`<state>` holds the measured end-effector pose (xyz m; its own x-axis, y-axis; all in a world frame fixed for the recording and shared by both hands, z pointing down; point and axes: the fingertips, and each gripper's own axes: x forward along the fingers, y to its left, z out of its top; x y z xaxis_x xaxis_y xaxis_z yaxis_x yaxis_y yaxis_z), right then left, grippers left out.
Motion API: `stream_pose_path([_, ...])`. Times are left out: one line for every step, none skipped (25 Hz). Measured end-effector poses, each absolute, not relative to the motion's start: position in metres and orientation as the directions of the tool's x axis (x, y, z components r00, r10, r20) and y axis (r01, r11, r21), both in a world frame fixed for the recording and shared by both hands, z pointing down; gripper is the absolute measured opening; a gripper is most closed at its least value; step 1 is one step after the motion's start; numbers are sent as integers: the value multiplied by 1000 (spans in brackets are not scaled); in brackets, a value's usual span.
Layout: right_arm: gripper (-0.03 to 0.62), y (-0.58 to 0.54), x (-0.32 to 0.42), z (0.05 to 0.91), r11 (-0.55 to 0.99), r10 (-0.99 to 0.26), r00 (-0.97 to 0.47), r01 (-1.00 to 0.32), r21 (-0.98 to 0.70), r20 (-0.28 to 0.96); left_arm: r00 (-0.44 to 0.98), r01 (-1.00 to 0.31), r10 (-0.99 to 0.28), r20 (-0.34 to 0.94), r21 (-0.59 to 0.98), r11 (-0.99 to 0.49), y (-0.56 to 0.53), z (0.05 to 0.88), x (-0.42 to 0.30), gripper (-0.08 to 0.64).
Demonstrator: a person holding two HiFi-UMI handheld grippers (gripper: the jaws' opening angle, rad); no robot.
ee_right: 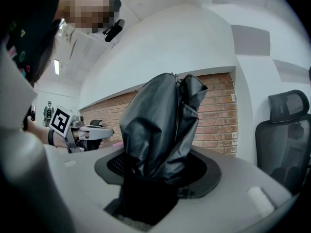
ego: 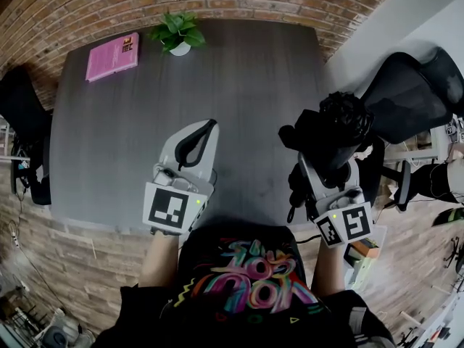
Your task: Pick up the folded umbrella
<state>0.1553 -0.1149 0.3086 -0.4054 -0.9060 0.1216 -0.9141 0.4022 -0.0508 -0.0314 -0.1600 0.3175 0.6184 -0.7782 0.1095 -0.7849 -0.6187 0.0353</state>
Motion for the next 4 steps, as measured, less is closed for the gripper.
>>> stream_pose_path([265,-115,155,309,401,-906,-405,-914,-53,121,618,-785,-778,110,36,-619,-160,317,-32,2])
stream_pose_path([265,-115,155,309,401,-907,-404,-915,-54,120,618,-785,-778,110,36,-619,-160,317,-32,2])
stream_pose_path([265,-115,155,309,400,-907,-404,-915,-55,118,618,-785,-778,109,36,-619,-161,317,-32,2])
stream_pose_path([265,-115,155,309,400,-907,-404,-915,-56,117,618,-785,-778,109,37,-618,-161,317,-32,2])
